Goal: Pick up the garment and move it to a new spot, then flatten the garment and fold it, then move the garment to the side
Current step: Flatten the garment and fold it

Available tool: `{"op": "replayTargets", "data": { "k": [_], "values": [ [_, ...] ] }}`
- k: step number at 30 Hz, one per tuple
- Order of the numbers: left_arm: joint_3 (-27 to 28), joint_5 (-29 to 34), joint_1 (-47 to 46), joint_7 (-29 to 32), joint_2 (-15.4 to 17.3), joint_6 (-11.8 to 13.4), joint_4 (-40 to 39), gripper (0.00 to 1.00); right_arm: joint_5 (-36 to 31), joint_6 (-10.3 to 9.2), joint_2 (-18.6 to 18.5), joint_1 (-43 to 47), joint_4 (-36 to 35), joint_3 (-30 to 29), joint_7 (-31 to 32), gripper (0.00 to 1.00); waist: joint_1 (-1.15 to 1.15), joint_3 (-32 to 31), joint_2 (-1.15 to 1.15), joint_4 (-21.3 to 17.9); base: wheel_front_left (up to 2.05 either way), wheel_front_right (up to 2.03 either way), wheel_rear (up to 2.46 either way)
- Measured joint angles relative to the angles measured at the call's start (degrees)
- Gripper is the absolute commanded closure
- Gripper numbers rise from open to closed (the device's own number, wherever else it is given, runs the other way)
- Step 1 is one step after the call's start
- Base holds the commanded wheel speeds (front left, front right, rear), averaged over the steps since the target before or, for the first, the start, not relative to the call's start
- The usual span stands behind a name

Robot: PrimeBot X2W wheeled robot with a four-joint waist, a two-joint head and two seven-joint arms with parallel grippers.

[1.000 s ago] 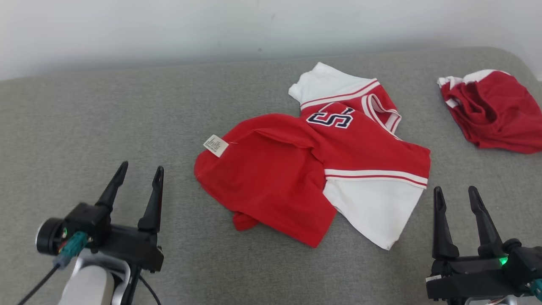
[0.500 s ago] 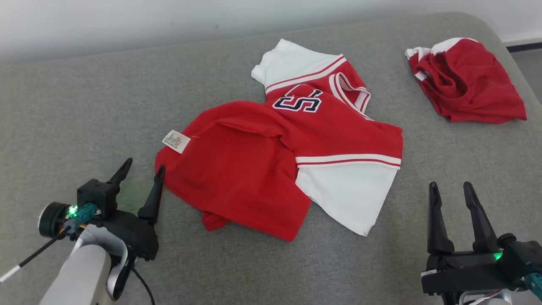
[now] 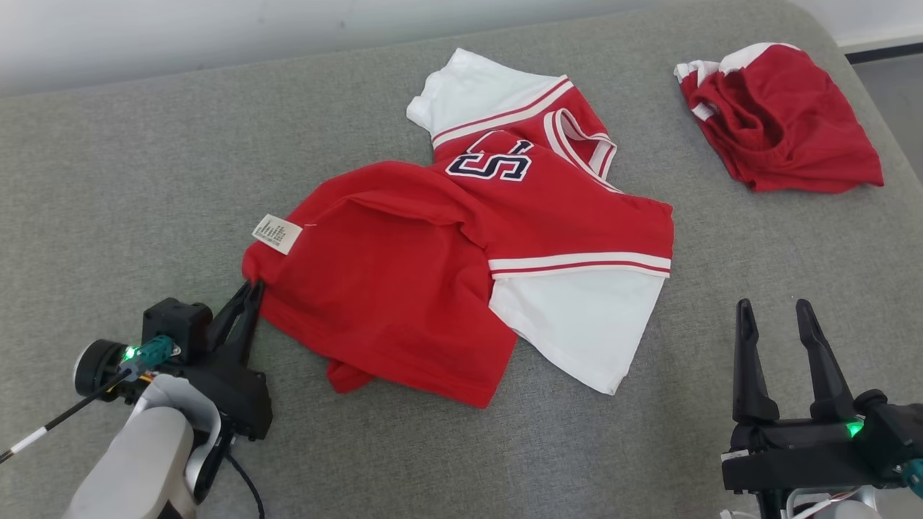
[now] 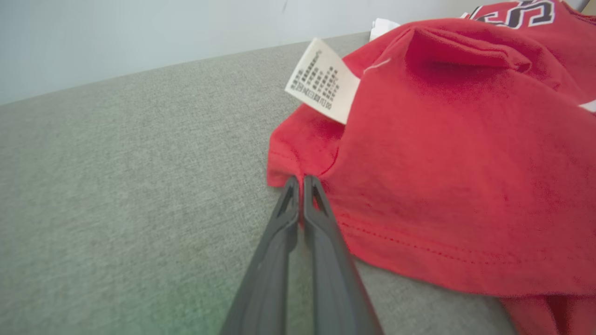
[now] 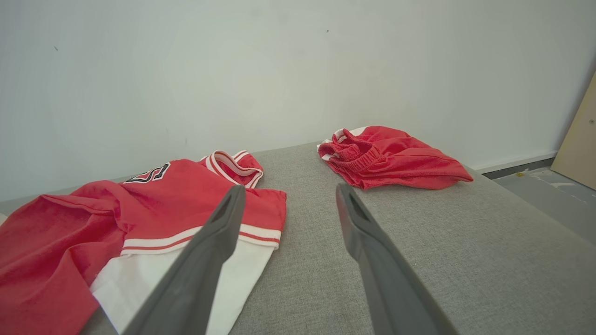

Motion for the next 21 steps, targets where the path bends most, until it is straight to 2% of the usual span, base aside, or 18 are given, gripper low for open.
{"op": "replayTargets", "data": {
  "k": [9,15,21],
  "values": [
    [-0.6,-0.4,-1.1,-1.1,0.0,0.0,-1.9,1.0,0.0,0.0,0.1,0.8,0.4,-1.1,0.0,0.0,0.0,-1.7,0.0,2.4,0.0,0.0,0.0],
    [2.5,1.6,-1.6,-1.2,1.0,1.1,-11.1,1.0,0.1,0.0,-0.1,1.6,1.0,-1.4,0.0,0.0,-0.01,-3.7,0.0,5.1,0.0,0.0,0.0],
    [4.2,2.8,1.0,-1.2,4.0,2.8,-19.8,1.0,0.4,0.0,-0.1,2.7,1.5,-1.5,0.0,0.0,-0.02,-6.2,0.0,8.0,0.0,0.0,0.0]
  ]
}}
